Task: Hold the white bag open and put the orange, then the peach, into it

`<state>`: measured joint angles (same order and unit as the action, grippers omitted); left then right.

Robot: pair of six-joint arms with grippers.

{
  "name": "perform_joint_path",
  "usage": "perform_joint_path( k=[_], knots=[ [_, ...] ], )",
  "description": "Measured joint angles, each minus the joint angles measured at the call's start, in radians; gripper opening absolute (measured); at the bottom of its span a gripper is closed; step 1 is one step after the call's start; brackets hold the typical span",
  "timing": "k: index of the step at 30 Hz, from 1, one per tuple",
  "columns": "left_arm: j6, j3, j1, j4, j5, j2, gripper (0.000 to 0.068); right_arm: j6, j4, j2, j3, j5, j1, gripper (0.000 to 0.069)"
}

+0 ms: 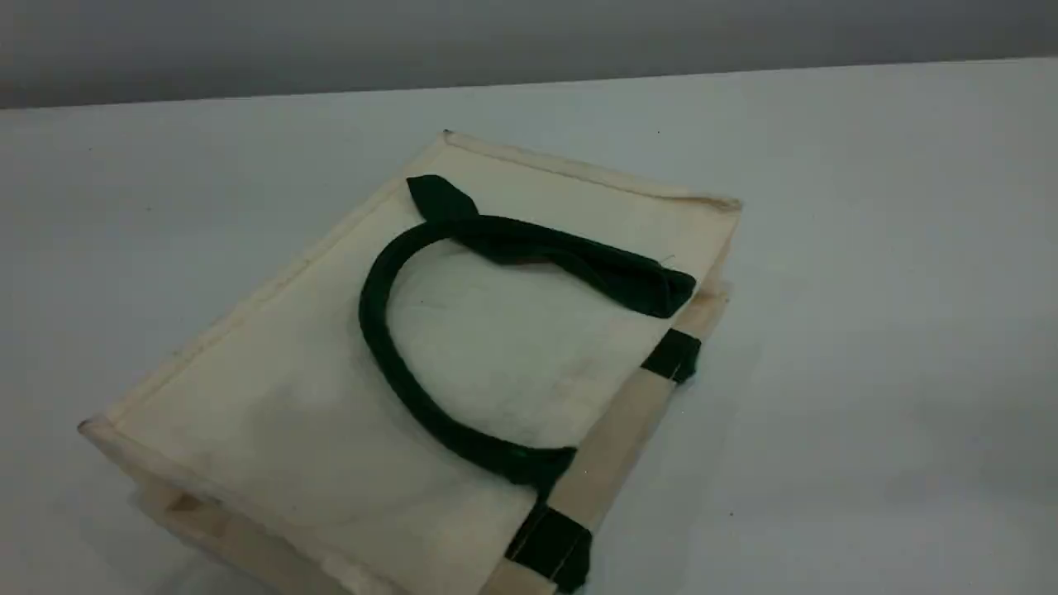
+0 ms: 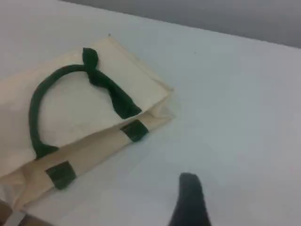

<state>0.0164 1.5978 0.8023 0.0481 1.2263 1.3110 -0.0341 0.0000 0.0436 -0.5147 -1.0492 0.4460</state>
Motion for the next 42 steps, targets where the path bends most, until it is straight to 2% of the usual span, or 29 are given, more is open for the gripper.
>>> perform_joint_path(
  k=[8, 12, 20, 24, 29, 33, 36, 42],
  knots=[
    [0.000, -0.048, 0.000, 0.004, -0.004, -0.175, 0.0368, -0.001, 0.000, 0.000, 0.000, -0.003, 0.000, 0.0484],
    [-0.003, -0.177, 0.000, 0.006, -0.005, -0.293, 0.0368, -0.001, 0.000, 0.000, 0.000, -0.005, 0.000, 0.0484],
    [-0.027, -0.535, 0.000, 0.001, -0.006, -0.613, 0.0368, 0.000, 0.000, 0.000, 0.000, -0.005, 0.000, 0.0484],
    [-0.032, -0.711, -0.001, -0.001, -0.081, -0.809, 0.0368, 0.000, 0.000, 0.000, -0.001, -0.005, 0.000, 0.0484],
    [-0.110, -0.905, -0.001, -0.048, -0.131, -1.036, 0.0368, 0.000, 0.000, 0.000, -0.001, -0.005, 0.000, 0.0484],
    [-0.118, -1.012, -0.001, -0.095, -0.132, -1.162, 0.0368, 0.000, 0.000, 0.000, -0.001, -0.005, 0.000, 0.0484],
    [-0.113, -1.077, -0.001, -0.099, -0.133, -1.198, 0.0368, 0.000, 0.000, 0.000, -0.001, -0.005, 0.000, 0.0484],
    [-0.108, -1.093, -0.001, -0.098, -0.150, -1.196, 0.0368, 0.000, 0.000, 0.000, -0.001, -0.005, -0.004, 0.0484]
  ],
)
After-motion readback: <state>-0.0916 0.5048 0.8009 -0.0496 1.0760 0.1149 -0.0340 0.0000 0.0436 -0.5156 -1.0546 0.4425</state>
